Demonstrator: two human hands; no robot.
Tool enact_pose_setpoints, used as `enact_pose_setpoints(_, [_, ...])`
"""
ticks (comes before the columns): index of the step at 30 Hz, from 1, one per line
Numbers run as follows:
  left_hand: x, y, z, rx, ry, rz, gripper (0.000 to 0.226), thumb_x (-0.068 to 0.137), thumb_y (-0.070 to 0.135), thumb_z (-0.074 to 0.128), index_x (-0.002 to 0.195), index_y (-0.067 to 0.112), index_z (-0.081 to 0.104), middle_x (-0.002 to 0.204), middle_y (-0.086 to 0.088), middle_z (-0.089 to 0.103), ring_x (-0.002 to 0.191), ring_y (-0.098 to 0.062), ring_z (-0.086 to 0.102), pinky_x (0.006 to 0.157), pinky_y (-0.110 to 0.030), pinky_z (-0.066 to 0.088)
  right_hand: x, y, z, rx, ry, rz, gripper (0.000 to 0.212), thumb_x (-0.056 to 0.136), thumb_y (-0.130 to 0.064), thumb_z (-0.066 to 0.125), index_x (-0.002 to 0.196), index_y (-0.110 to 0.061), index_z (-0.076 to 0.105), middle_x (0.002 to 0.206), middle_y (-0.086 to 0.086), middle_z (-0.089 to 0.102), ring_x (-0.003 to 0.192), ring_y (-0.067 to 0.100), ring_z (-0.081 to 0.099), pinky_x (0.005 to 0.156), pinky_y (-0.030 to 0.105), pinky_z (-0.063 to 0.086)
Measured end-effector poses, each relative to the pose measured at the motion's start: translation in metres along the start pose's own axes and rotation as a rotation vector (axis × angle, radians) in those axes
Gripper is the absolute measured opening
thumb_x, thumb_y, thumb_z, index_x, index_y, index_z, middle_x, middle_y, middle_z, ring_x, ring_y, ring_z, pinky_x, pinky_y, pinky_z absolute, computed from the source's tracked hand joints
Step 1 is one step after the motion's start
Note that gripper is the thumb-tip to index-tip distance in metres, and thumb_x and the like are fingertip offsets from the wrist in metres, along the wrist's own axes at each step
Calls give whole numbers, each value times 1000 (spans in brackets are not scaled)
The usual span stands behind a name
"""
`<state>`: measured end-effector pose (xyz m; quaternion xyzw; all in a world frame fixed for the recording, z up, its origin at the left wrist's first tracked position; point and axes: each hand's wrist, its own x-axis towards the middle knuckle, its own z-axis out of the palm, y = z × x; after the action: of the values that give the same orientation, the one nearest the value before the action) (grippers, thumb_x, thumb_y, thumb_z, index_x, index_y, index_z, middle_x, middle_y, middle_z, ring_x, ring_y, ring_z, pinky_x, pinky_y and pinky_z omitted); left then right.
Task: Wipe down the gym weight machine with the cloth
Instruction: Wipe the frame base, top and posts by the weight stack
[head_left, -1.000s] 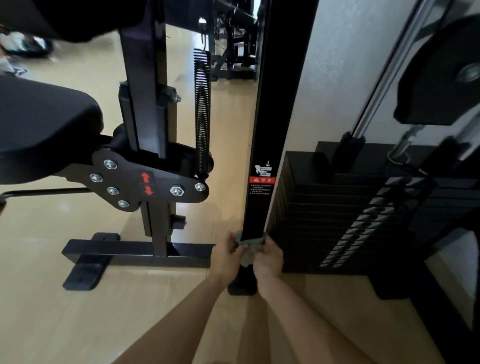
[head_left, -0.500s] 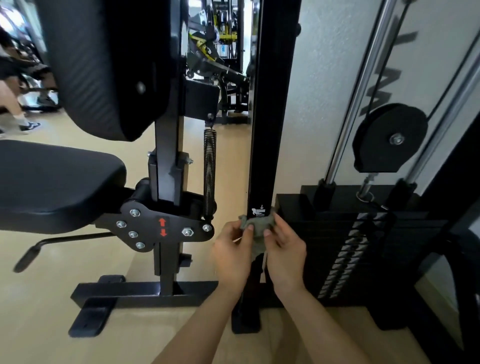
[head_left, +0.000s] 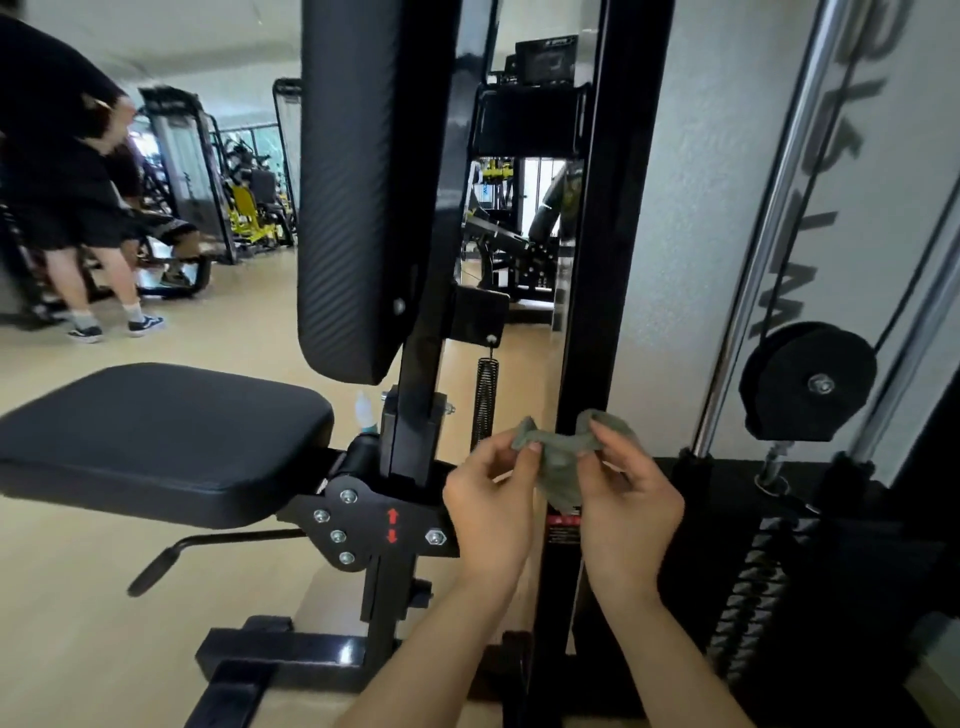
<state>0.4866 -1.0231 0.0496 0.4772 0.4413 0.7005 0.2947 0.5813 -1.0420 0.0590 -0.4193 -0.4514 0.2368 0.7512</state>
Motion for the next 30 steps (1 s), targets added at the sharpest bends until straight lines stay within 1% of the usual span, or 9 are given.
enact_pose_setpoints(2, [5, 8, -15, -5, 73, 12, 13, 92, 15, 72, 103, 20, 77, 83, 5, 76, 75, -9, 71, 72, -27, 58, -8, -7, 17, -14, -61, -36, 34, 88, 2, 70, 116, -17, 73, 108, -10, 73, 99, 0, 69, 85, 15, 55])
enact_pose_setpoints(4, [15, 15, -31, -20, 165, 28, 13, 90, 13, 74, 102, 19, 75, 85, 4, 77, 77, -10, 72, 73, -25, 58, -12, -9, 37, -35, -143, -79, 37, 89, 1, 70, 119, -20, 69, 114, -9, 71, 105, -2, 67, 88, 13, 53])
enact_pose_setpoints(8, [43, 20, -55, -24, 377, 120, 16, 86, 6, 76, 91, 15, 65, 83, 6, 70, 72, -2, 66, 72, -17, 53, -1, 0, 76, -183, -303, -248, 44, 94, -8, 67, 135, -23, 60, 133, -6, 62, 125, 1, 55, 105, 18, 45])
enact_pose_setpoints(11, [54, 12, -62, 2, 417, 153, 14, 88, 5, 73, 92, 12, 62, 87, 4, 68, 78, -5, 64, 74, -14, 51, 13, 9, 98, -384, -406, -403, 51, 96, -10, 64, 145, -18, 51, 148, -2, 50, 138, -2, 35, 115, 11, 26])
enact_pose_setpoints(15, [63, -12, -73, 192, 386, 175, 15, 89, 5, 71, 94, 18, 65, 94, 5, 65, 80, 0, 63, 75, -8, 47, 17, 33, 115, -597, -602, -668, 51, 96, -2, 59, 145, -10, 50, 158, 0, 37, 147, 17, 31, 122, 26, 26])
enact_pose_setpoints(18, [63, -28, -84, 378, 347, 216, 15, 86, 4, 74, 93, 16, 73, 93, 8, 58, 75, -1, 60, 71, -7, 45, 12, 51, 113, -726, -658, -757, 46, 93, 0, 62, 139, -8, 58, 155, -1, 43, 141, 25, 40, 118, 35, 36])
enact_pose_setpoints(22, [58, -41, -95, 561, 276, 231, 9, 86, 7, 73, 93, 13, 74, 86, 11, 56, 69, -1, 54, 69, -4, 37, 3, 57, 108, -708, -633, -767, 38, 86, 4, 68, 123, -7, 70, 135, 4, 64, 130, 23, 51, 112, 31, 43])
enact_pose_setpoints(27, [56, -40, -103, 775, 171, 166, 10, 90, 18, 67, 95, 16, 76, 84, 3, 67, 72, -11, 52, 59, -14, 32, -9, 53, 103, -665, -585, -717, 26, 80, 4, 75, 103, -8, 78, 110, 4, 76, 122, 28, 55, 106, 35, 48])
enact_pose_setpoints(30, [53, -34, -107, 887, 122, 103, 15, 91, 27, 65, 99, 23, 78, 86, 3, 72, 80, -19, 63, 65, -32, 45, -13, 51, 94, -641, -621, -647, 25, 80, 3, 76, 100, -12, 79, 104, 1, 76, 115, 26, 58, 100, 36, 52])
